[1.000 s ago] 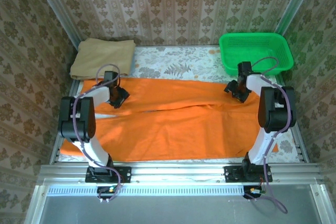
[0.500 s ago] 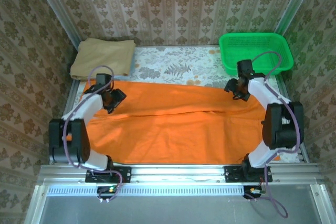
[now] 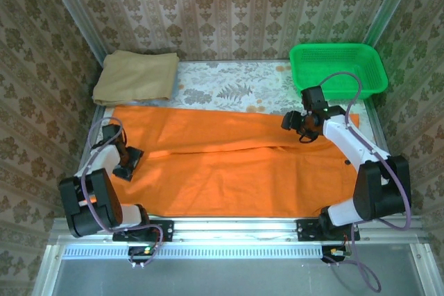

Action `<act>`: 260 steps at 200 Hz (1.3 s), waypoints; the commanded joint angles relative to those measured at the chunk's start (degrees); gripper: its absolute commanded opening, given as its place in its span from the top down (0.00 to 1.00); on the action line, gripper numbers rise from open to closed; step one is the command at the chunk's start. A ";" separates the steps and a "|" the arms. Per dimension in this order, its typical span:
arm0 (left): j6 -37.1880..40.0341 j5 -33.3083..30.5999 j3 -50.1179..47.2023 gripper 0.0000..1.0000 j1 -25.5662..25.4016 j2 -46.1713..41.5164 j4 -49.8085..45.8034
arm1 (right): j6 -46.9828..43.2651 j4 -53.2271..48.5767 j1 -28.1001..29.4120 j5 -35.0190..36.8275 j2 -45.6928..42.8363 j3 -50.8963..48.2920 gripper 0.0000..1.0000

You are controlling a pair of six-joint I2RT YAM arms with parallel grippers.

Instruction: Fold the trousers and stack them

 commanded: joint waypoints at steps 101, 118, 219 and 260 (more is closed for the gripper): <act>1.42 2.37 2.67 0.26 -5.57 2.56 9.06 | -0.75 -4.50 0.69 -0.29 -8.56 2.02 0.29; 2.73 2.56 2.64 0.18 -3.13 -3.38 3.07 | -0.29 -4.16 1.90 -0.64 -7.96 1.93 0.29; -1.46 1.64 -6.79 0.18 -12.94 -13.13 -2.17 | 14.91 5.67 28.94 -3.59 3.05 -10.74 0.32; -5.24 0.24 -10.76 0.19 -14.99 -17.89 -10.08 | 20.47 7.19 32.85 -2.85 3.46 -18.26 0.33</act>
